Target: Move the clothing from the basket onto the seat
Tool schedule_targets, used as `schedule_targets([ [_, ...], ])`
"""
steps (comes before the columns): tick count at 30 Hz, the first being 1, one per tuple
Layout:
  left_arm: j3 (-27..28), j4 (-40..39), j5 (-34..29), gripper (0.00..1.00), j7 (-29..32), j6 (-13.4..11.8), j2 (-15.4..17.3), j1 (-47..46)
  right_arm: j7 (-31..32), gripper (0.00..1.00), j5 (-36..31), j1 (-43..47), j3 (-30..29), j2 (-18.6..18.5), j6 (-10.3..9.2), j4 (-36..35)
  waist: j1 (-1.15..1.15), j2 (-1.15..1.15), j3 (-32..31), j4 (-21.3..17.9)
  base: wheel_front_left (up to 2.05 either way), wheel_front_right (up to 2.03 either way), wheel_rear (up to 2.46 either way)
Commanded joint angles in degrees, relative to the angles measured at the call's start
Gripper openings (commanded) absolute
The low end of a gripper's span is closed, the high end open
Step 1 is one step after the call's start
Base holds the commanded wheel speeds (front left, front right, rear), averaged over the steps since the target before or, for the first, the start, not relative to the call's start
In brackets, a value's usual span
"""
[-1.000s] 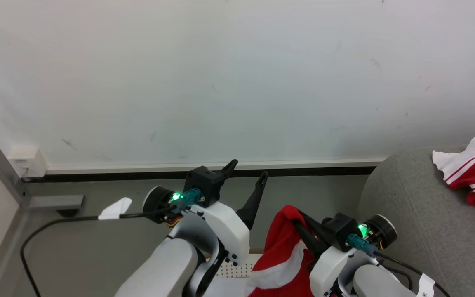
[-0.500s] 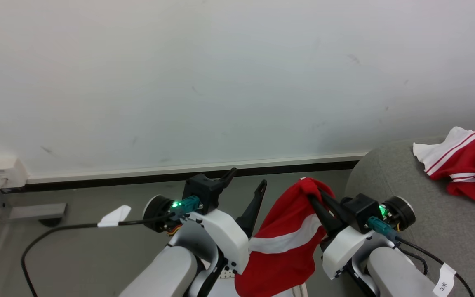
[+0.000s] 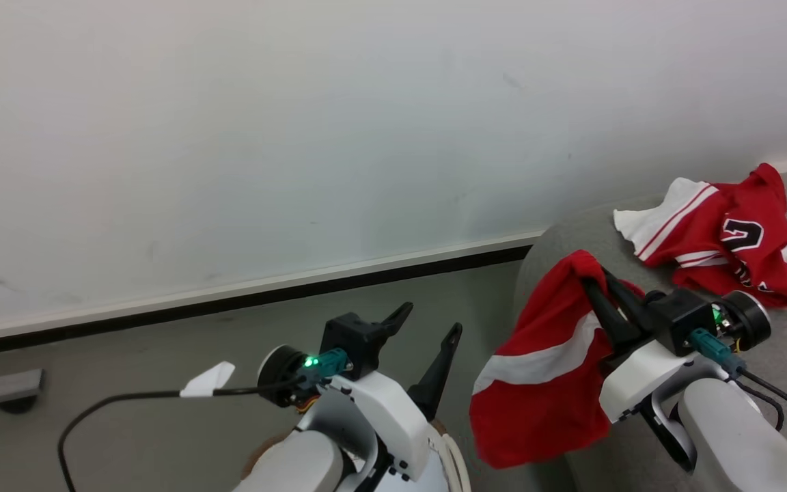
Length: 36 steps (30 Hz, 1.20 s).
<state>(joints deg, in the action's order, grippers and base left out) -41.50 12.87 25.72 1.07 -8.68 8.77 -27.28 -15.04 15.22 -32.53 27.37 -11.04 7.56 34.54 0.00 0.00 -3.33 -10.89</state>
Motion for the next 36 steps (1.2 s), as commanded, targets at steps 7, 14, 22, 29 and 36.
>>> schedule_targets([
  [7, -0.6, 0.2, 0.3, 1.0, -1.0, -0.1, -0.3, 1.1, 0.5, 0.0, -0.6, -0.4, -1.7, -2.7, -0.15, -2.8, 0.0, 0.0, 1.0, -4.7, 0.0, 0.0, 0.0],
  [14, -1.2, -0.1, 0.5, 1.0, -1.2, 0.3, -0.6, 0.9, 1.6, 0.0, -0.3, 0.8, -3.9, -4.2, -0.15, -6.3, 0.0, 0.0, 2.0, -8.5, 0.0, 0.0, 0.0],
  [22, -2.1, -0.8, 0.1, 1.0, -0.8, 0.5, -0.6, 0.0, 3.3, 0.0, 0.1, 1.3, -7.0, -5.6, -0.15, -10.8, 0.0, 0.0, 4.4, -10.2, 0.0, 0.0, 0.0],
  [29, -3.0, -3.1, -1.8, 1.0, 0.6, 1.9, 1.0, -4.1, 4.3, 0.0, -1.7, -3.5, -14.4, -6.4, -0.15, -15.5, 0.0, 0.0, 13.0, -8.1, 0.0, 0.0, 0.0],
  [36, -2.6, -6.2, -4.3, 1.0, 2.3, 5.2, 2.9, -13.8, 6.3, 0.0, -5.0, -15.8, -25.5, -8.0, -0.15, -18.7, 0.0, 0.0, 25.9, -3.8, 0.0, 0.0, 0.0],
])
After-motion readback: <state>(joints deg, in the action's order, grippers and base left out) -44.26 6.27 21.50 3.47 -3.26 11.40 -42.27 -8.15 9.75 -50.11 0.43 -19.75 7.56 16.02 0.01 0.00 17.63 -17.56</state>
